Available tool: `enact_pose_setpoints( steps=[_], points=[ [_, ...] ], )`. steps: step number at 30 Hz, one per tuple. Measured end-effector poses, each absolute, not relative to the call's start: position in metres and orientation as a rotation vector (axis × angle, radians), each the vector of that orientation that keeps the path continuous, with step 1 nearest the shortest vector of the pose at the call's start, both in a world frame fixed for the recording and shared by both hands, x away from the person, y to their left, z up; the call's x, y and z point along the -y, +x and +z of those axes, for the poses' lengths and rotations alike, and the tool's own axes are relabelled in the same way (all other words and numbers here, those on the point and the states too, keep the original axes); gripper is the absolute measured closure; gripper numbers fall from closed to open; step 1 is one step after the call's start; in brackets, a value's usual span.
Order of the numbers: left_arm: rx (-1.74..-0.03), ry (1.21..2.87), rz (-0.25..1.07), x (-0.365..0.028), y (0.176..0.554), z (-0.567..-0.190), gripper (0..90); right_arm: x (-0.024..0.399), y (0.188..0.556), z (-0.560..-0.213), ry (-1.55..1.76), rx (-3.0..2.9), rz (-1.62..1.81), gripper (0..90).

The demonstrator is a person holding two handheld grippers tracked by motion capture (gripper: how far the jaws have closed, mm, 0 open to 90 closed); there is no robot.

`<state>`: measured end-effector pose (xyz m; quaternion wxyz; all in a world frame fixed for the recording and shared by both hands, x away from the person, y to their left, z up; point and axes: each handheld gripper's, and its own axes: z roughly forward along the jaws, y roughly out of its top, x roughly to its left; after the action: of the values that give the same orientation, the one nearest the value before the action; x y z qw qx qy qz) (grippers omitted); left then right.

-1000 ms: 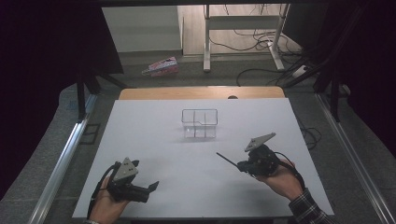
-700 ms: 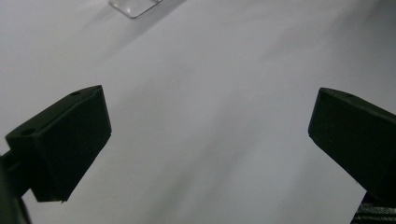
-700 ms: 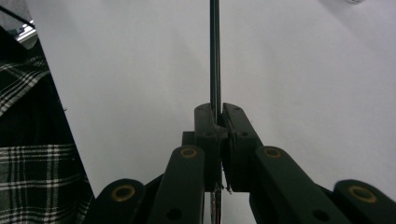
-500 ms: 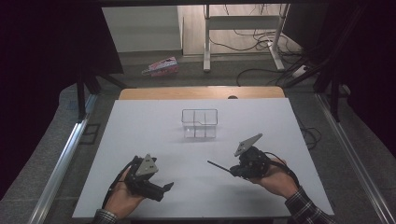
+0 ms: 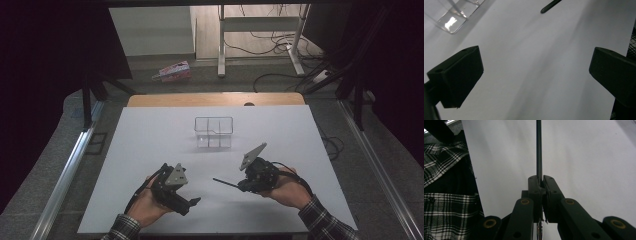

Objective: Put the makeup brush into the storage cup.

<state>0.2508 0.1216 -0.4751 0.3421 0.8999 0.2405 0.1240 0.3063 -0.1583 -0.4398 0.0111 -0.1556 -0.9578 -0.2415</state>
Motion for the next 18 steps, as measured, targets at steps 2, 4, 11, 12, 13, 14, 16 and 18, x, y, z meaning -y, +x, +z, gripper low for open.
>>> enact_pose_setpoints(
  steps=[2, 4, 11, 12, 13, 14, 16, 18],
  points=[
    [-0.618, 2.342, 0.313, -0.116, 0.252, -0.476, 0.0, 0.155, 0.306, -0.44, -0.461, 2.988, -0.753, 85.0],
    [-0.596, 2.363, 0.308, -0.111, 0.254, -0.475, 0.0, 0.151, 0.305, -0.44, -0.444, 2.987, -0.751, 84.9],
    [-0.564, 2.369, 0.304, -0.098, 0.257, -0.477, 2.5, 0.141, 0.304, -0.44, -0.392, 2.975, -0.748, 84.9],
    [-0.554, 2.38, 0.313, -0.097, 0.258, -0.477, 3.7, 0.139, 0.303, -0.44, -0.378, 2.975, -0.747, 85.0],
    [-0.546, 2.386, 0.317, -0.095, 0.258, -0.477, 4.7, 0.138, 0.303, -0.44, -0.368, 2.974, -0.748, 85.0],
    [-0.543, 2.388, 0.313, -0.094, 0.258, -0.477, 6.0, 0.136, 0.302, -0.44, -0.366, 2.97, -0.74, 84.9],
    [-0.52, 2.404, 0.316, -0.092, 0.258, -0.477, 9.9, 0.133, 0.301, -0.44, -0.339, 2.967, -0.741, 84.9],
    [-0.502, 2.413, 0.314, -0.09, 0.258, -0.478, 14.6, 0.13, 0.3, -0.439, -0.323, 2.965, -0.731, 85.0]
  ],
)
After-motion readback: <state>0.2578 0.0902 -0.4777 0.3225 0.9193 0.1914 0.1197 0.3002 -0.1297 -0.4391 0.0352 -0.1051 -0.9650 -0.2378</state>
